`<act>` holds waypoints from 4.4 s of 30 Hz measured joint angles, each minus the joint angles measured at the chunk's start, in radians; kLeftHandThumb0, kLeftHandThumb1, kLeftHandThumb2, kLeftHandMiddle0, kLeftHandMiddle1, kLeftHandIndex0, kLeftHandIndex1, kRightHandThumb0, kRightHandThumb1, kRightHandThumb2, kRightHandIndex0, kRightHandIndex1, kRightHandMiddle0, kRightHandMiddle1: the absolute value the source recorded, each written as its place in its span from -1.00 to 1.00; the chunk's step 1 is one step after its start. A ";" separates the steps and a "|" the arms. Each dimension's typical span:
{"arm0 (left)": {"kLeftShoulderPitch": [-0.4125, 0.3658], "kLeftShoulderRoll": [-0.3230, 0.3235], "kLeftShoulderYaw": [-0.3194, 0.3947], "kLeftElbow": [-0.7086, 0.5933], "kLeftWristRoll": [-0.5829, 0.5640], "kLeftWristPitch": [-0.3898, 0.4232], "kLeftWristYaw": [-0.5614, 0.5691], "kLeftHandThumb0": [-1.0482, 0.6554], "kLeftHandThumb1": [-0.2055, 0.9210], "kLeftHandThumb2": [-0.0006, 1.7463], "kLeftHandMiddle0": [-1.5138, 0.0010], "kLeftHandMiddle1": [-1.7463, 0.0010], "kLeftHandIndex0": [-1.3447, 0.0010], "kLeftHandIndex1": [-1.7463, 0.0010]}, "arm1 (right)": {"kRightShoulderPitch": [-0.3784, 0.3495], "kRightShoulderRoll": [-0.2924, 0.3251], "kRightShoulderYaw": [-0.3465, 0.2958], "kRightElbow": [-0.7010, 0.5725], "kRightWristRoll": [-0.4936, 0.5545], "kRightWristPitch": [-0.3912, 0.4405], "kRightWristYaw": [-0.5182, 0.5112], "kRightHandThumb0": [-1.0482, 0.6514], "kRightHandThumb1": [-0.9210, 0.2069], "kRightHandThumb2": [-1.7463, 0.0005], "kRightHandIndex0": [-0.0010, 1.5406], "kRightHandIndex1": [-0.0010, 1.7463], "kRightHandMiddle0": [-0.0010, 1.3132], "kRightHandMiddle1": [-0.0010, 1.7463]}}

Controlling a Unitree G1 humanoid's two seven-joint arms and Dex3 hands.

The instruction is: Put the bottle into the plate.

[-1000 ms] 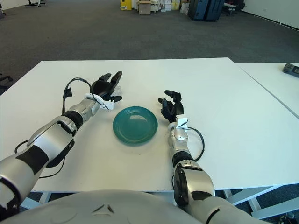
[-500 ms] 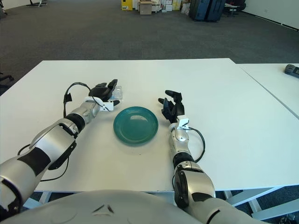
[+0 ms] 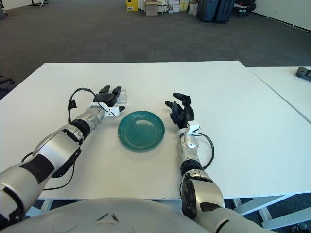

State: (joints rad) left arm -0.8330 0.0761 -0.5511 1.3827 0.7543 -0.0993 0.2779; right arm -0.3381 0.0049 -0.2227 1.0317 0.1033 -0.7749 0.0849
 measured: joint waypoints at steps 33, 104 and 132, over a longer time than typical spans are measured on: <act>0.016 0.048 -0.165 -0.014 0.117 -0.063 0.071 -0.98 1.00 -0.28 0.49 0.19 1.00 -0.39 | 0.038 0.007 0.001 -0.065 0.006 -0.016 0.027 -0.57 -1.00 0.08 -0.24 -0.18 -0.93 0.39; 0.008 0.118 -0.229 -0.046 0.150 -0.219 0.201 -0.28 0.12 0.35 -0.44 -1.00 0.22 -1.00 | 0.029 0.013 -0.051 -0.057 0.096 0.026 0.170 -0.74 -1.00 -0.10 -0.16 -0.13 -0.63 0.41; 0.008 0.246 -0.242 -0.366 0.282 -0.377 0.684 -0.26 0.19 0.29 -0.44 -1.00 0.27 -1.00 | 0.011 0.011 -0.061 -0.028 0.104 0.043 0.188 -0.72 -1.00 -0.09 -0.15 -0.14 -0.62 0.39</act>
State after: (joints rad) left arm -0.8246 0.3224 -0.7931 1.0163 1.0368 -0.4765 0.9618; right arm -0.3266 0.0160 -0.2833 1.0032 0.2076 -0.7317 0.2729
